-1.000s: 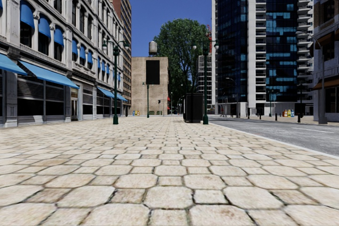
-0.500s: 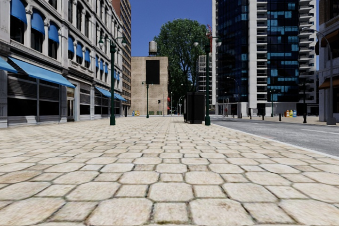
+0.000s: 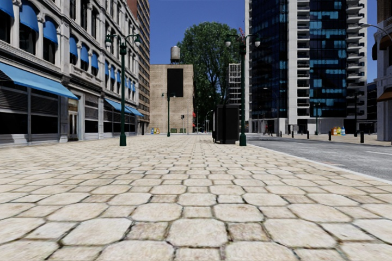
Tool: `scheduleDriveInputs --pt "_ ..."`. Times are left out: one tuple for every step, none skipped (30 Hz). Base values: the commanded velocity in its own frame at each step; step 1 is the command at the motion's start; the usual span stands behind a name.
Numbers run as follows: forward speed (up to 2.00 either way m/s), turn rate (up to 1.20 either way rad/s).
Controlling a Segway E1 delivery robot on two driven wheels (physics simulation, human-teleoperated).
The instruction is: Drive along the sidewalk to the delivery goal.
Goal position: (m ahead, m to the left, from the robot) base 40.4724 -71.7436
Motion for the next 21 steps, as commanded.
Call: scheduleDriveInputs --pt "2.00 0.00" --pt "2.00 0.00" --pt "2.00 0.00" --pt "2.00 0.00" --pt "2.00 0.00" --pt "2.00 0.00" --pt "2.00 0.00" --pt "2.00 -0.11" --pt "2.00 -0.11" --pt "2.00 -0.21" --pt "2.00 -0.23" --pt "2.00 -0.24" --pt "2.00 -0.24" --pt "2.00 -0.24" --pt "2.00 -0.12" --pt "2.00 0.00" --pt "2.00 0.00" --pt "2.00 0.00" --pt "2.00 0.00" --pt "2.00 0.00" --pt "2.00 0.00"
